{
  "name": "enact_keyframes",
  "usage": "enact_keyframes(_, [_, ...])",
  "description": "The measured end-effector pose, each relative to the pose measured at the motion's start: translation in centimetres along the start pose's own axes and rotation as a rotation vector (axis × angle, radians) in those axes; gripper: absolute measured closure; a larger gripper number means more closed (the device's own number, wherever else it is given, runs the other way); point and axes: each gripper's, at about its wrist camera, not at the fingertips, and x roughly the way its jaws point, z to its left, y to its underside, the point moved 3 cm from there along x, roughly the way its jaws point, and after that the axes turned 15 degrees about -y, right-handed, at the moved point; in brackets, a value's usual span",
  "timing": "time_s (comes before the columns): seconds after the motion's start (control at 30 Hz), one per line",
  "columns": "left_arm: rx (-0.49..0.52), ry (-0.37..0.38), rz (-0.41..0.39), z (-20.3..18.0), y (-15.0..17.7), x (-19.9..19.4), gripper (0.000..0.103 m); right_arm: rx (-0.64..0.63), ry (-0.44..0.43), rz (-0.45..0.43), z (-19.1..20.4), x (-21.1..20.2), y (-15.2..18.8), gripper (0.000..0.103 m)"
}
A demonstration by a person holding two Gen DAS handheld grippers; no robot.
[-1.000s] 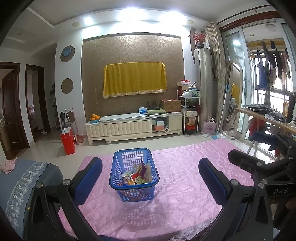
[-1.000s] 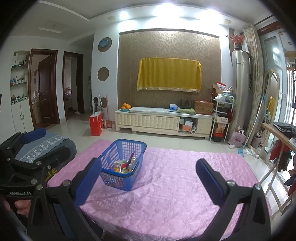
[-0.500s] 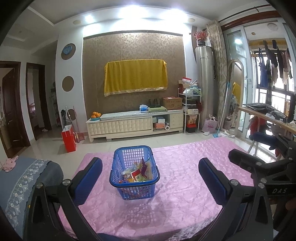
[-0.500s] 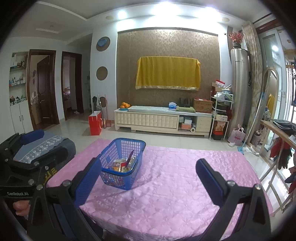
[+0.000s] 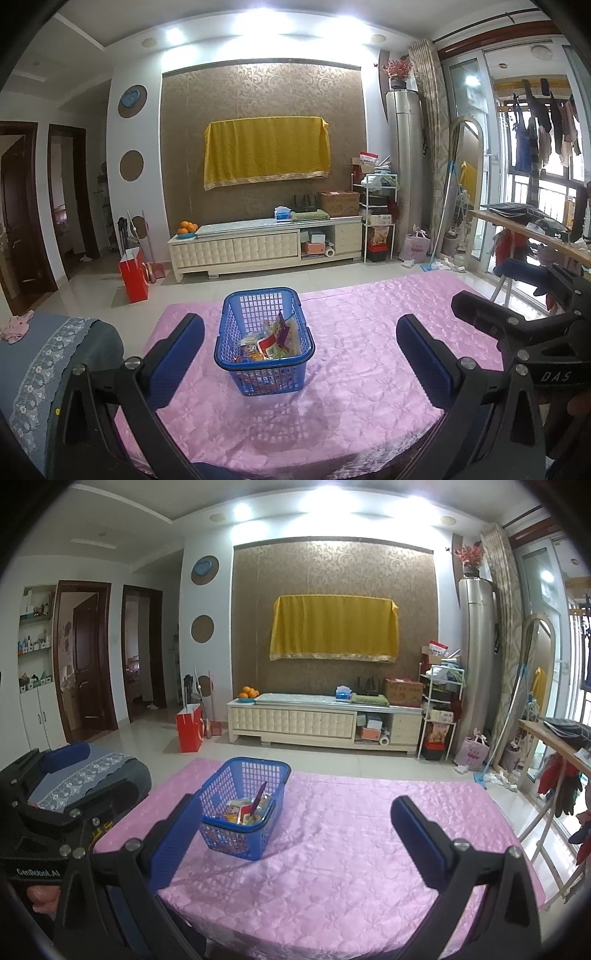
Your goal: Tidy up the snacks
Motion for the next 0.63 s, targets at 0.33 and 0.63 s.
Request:
enact_keyframes(0.33, [0.002, 0.003, 0.004, -0.15, 0.06, 0.08, 0.0, -0.002, 0.013, -0.003, 0.11, -0.05, 0.19, 0.0])
enact_keyframes(0.63, [0.006, -0.003, 0.0, -0.32, 0.08, 0.06, 0.0, 0.004, 0.01, -0.001, 0.03, -0.15, 0.3, 0.0])
